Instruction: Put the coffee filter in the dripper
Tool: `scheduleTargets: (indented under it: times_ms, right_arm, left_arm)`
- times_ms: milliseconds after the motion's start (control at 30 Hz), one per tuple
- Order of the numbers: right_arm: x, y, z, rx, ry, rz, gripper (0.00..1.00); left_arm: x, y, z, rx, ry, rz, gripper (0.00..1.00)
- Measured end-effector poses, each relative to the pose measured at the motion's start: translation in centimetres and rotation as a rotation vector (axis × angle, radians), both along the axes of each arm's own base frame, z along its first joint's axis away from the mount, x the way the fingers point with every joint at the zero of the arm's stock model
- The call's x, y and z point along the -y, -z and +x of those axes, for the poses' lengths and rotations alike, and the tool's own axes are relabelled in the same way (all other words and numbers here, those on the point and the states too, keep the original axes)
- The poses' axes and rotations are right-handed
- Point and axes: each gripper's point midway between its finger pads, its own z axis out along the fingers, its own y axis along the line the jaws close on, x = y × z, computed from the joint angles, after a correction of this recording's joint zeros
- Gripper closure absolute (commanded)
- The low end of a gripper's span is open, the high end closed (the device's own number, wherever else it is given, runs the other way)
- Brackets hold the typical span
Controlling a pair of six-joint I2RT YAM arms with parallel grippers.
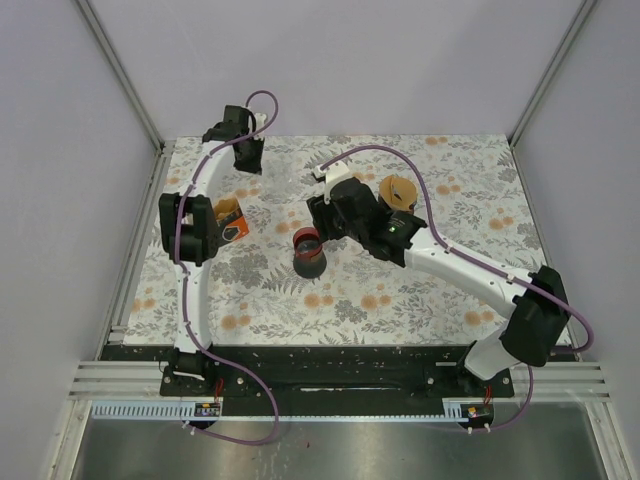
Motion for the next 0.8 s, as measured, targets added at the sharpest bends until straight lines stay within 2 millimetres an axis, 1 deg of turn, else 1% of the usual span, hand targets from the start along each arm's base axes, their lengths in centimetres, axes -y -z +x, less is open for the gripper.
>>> scheduleTargets:
  times_ms: [67,133,300,367,433,500,533,600,733,800]
  right_arm:
    - [0.1,-0.3,0.0,0.007,-0.002,0.000,0.37]
    - [0.2,-0.6,-0.1,0.016,-0.006,0.001,0.36]
    - [0.5,-1.2,-0.1,0.041,-0.021,-0.013,0.34]
    - [0.7,-1.1,-0.2,0.044,-0.029,-0.032,0.33]
    - [0.9,-1.1,-0.2,0.048,-0.037,-0.052,0.33]
    - [1.1,-1.3,-0.2,0.051,-0.041,-0.069,0.33]
    - [1.1,-1.7,-0.2,0.053,-0.041,-0.074,0.33]
    - [0.9,-3.1,0.2,0.072,-0.035,-0.070,0.33]
    - [0.2,-7.1,1.0,0.128,-0.024,-0.010,0.32]
    - [-0.1,-9.1,1.2,0.154,-0.020,0.029,0.32]
  left_arm:
    - [0.9,-0.4,0.2,0.008,-0.003,-0.054,1.00]
    - [1.3,-0.7,0.1,0.013,-0.009,-0.084,1.00]
    - [2.0,-1.1,-1.0,-0.014,-0.038,-0.154,1.00]
    - [2.2,-1.4,-2.2,-0.042,-0.049,-0.196,1.00]
    - [2.5,-2.1,-3.4,-0.063,-0.058,-0.238,1.00]
    - [2.9,-3.5,-4.9,-0.074,-0.067,-0.288,1.00]
    - [3.2,-4.6,-5.7,-0.072,-0.069,-0.316,1.00]
    - [3.6,-7.2,-7.1,-0.049,-0.067,-0.358,1.00]
    - [3.9,-13.8,-10.6,0.063,-0.044,-0.422,1.00]
    - [4.1,-17.0,-12.9,0.125,-0.022,-0.449,1.00]
